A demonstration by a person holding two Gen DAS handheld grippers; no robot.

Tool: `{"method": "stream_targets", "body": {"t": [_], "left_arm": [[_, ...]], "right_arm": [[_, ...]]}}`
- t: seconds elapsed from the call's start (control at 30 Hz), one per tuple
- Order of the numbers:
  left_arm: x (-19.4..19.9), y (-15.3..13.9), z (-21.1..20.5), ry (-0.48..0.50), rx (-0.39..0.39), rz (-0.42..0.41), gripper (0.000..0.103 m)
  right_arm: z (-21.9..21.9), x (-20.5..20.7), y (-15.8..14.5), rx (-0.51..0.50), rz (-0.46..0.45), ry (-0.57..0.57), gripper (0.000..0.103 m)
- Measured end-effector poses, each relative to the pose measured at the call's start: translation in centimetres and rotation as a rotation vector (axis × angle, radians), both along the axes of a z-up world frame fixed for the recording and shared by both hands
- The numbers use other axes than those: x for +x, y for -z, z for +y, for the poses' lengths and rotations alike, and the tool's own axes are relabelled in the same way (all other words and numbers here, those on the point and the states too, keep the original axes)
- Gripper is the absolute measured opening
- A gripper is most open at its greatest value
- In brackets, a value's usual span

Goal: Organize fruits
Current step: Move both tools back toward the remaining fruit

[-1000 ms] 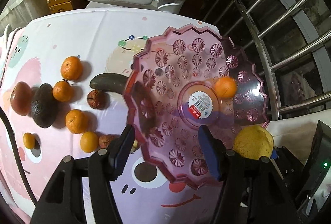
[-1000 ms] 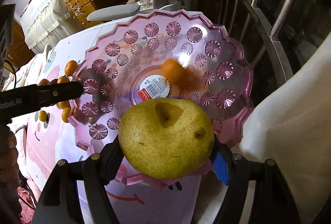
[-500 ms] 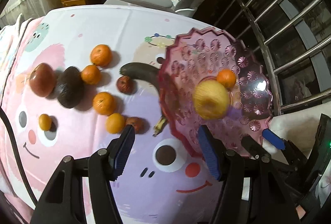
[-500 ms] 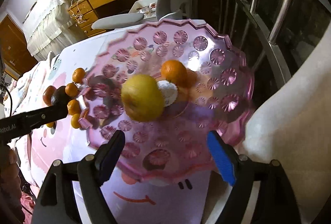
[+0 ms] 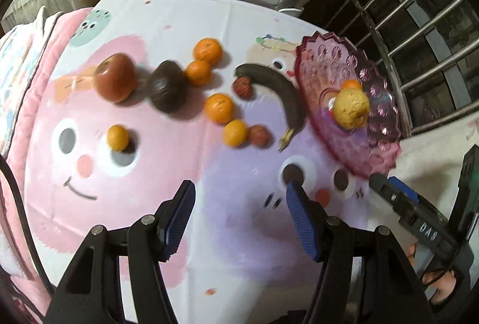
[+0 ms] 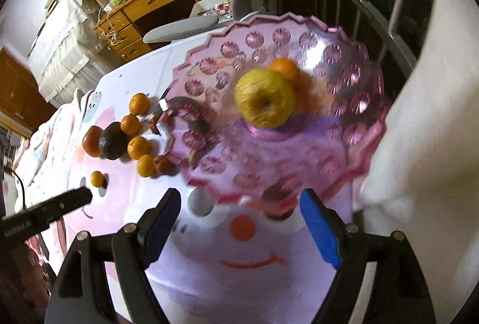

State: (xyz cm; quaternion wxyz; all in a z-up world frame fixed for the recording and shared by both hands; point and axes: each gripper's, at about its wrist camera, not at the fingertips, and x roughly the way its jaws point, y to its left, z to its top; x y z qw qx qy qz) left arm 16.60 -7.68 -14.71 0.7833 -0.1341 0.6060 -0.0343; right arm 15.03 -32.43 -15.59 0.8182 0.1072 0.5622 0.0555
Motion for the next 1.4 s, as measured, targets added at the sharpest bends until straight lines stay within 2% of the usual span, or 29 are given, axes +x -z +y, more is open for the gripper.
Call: {"method": "stream_targets", "body": {"t": [0.43, 0.9, 1.13, 1.4], "left_arm": [[-5.6, -1.0, 8.6, 0.095, 0.025, 0.021, 0.062], [-5.8, -2.2, 16.6, 0.131, 0.036, -0.004, 0.068], [-4.6, -2.4, 19.3, 0.119, 0.014, 0.014, 0.079], [-0.2, -1.3, 21.3, 0.058, -0.039, 0.044, 0.084]], "right_arm": [[7.6, -6.0, 0.5, 0.111, 0.037, 0.15, 0.082], [15.3, -7.9, 1.3, 0.135, 0.038, 0.186, 0.082], [18.9, -6.3, 2.0, 0.115, 0.054, 0.114, 0.082], [22.6, -3.6, 3.5, 0.084, 0.054, -0.044, 0.082]]}}
